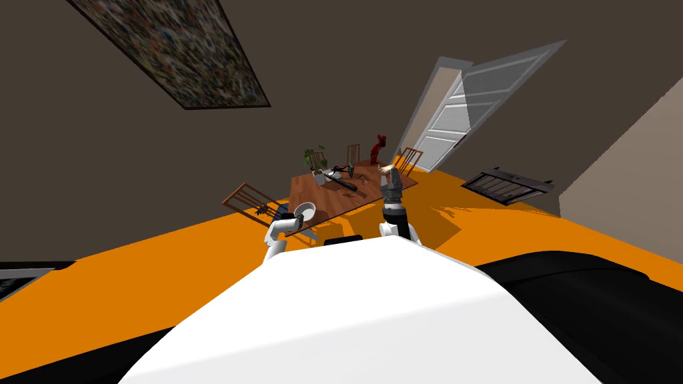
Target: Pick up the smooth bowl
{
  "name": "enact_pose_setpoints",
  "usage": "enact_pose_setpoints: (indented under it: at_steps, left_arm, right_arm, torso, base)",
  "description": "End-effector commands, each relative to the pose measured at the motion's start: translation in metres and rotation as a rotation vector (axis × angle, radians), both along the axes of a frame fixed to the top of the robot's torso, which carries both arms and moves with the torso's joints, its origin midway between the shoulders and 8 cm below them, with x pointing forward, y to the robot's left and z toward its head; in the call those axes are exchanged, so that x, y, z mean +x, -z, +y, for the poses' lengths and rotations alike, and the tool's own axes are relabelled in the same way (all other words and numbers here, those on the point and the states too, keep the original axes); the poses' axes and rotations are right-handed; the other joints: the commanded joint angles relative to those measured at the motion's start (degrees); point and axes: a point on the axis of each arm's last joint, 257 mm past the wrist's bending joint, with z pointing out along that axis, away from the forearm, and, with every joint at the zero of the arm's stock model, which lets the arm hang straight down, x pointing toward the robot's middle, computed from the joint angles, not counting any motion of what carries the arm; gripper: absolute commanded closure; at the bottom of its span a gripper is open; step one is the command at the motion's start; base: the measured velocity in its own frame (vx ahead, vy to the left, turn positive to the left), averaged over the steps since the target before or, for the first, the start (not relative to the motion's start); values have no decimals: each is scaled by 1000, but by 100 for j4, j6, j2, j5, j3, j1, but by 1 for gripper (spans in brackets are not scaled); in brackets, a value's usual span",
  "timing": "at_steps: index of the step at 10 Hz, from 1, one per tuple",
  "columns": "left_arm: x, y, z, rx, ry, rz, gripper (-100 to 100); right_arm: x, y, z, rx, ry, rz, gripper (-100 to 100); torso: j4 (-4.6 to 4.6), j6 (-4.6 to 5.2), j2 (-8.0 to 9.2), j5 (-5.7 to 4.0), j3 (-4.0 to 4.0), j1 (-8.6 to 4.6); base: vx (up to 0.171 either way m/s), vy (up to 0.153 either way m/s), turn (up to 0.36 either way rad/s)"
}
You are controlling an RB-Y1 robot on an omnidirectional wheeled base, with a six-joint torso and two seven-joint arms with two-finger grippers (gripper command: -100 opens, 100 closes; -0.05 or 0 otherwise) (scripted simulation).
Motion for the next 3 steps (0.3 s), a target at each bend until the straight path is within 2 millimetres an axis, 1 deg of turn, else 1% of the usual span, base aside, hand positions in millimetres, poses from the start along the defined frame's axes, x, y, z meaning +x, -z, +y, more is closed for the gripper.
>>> enact_pose_setpoints:
  at_steps: [1,2,3]
  left_arm:
    - [0,-5,-8,0,12,-1,100]
    - [0,-3,-6,0,8,0,100]
    - [0,-3,-6,0,8,1,0]
  right_arm:
    - [0,0,0,0,0,0,0]
    - [0,0,0,0,0,0,0]
    - [0,0,0,0,0,0,0]
  torso:
    - [0,0,0,0,0,0]
    - [2,-1,3,-1,2,-4]
    - [2,1,5,-3,3,-9]
  base:
    - [11,25,72]
    - [5,8,12]
    - [0,0,0]
